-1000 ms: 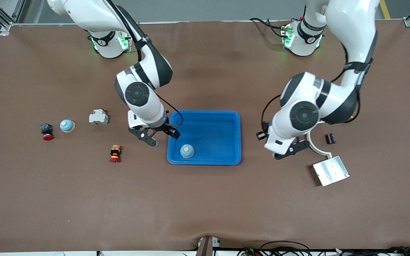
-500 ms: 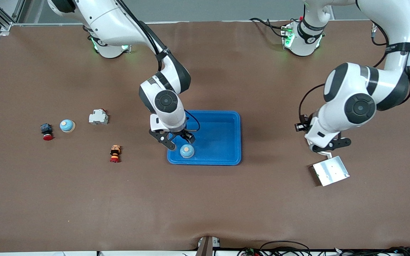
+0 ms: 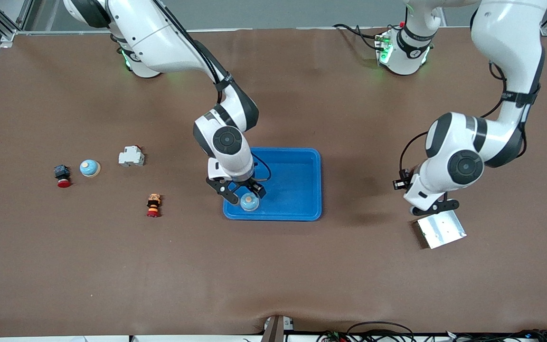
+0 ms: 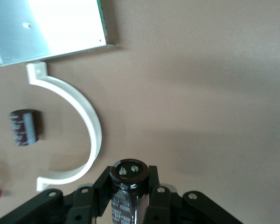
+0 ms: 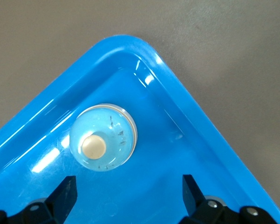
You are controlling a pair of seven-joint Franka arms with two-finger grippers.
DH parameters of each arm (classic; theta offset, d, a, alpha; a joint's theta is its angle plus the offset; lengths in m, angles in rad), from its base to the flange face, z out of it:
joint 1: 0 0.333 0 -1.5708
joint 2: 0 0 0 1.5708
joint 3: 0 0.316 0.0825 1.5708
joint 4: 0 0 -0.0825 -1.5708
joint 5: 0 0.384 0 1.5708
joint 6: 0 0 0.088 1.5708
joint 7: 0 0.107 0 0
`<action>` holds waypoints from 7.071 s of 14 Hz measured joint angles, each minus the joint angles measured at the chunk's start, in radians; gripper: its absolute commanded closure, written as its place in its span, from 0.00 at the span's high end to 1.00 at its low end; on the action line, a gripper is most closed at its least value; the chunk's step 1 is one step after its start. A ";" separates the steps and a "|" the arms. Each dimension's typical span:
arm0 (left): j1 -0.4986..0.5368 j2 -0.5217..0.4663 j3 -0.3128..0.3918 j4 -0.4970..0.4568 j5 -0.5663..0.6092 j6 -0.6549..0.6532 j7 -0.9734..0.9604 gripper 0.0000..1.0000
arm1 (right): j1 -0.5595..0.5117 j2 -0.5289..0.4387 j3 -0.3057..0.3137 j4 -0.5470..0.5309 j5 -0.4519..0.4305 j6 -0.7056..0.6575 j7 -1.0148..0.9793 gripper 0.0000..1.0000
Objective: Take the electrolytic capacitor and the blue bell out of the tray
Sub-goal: 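Grasp the capacitor with the left gripper while the right gripper reaches the bell, then set the capacitor by the bracket while the right gripper grasps the other bell, then carry the bell with the right gripper while the left gripper withdraws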
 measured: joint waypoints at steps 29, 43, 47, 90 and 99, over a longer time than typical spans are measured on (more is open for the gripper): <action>0.013 0.194 0.008 0.080 0.054 0.103 -0.007 1.00 | 0.013 0.126 -0.029 0.113 -0.077 0.050 0.064 1.00; 0.210 -0.045 -0.003 0.110 0.042 -0.159 0.298 1.00 | 0.007 0.126 -0.031 0.128 -0.078 0.043 0.048 0.10; 0.346 -0.144 -0.007 0.109 -0.003 -0.277 0.549 1.00 | 0.007 0.126 -0.031 0.129 -0.077 0.042 0.048 0.00; 0.032 -0.380 0.185 0.331 -0.180 -0.445 0.401 1.00 | -0.691 -0.347 0.122 -0.357 -0.079 -0.098 -1.107 0.00; 0.032 -0.381 0.187 0.335 -0.180 -0.445 0.401 1.00 | -0.786 -0.361 0.121 -0.527 -0.090 0.145 -1.289 0.00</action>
